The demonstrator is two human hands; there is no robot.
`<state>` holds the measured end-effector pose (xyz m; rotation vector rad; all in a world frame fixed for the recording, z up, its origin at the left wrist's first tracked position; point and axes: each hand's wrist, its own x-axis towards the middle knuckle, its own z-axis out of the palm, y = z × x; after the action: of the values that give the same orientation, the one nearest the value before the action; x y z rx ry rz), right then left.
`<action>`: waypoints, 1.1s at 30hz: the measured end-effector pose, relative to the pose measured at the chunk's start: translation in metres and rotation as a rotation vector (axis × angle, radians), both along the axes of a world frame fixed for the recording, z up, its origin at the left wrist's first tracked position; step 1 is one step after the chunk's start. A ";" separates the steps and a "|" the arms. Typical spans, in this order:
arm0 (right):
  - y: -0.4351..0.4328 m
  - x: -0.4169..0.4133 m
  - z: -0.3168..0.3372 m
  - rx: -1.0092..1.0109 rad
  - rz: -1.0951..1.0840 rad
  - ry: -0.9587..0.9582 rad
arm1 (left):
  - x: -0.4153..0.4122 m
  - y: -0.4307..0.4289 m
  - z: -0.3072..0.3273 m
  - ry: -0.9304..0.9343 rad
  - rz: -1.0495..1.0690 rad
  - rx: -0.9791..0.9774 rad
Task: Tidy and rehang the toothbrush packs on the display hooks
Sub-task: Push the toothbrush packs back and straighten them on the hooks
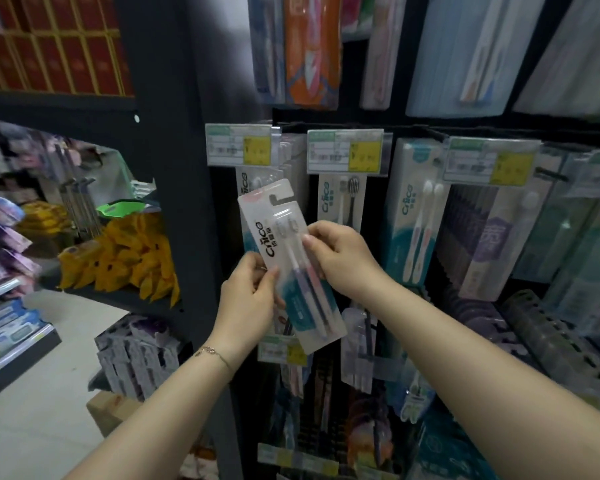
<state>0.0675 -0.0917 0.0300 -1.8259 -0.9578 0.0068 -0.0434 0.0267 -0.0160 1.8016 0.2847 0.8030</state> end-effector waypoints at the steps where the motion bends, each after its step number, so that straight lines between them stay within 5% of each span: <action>1: 0.004 -0.001 0.004 -0.012 -0.002 -0.027 | 0.001 0.004 0.000 0.003 0.019 -0.001; 19: 0.031 -0.004 0.040 -0.129 -0.049 -0.081 | 0.019 0.027 0.025 0.085 0.020 -0.247; 33: 0.043 -0.002 0.058 -0.103 -0.045 -0.085 | 0.033 0.045 0.041 0.137 0.147 -0.078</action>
<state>0.0658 -0.0488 0.0876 -1.9555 -0.9906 -0.0504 -0.0107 0.0717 0.0249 1.7799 0.5359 0.7613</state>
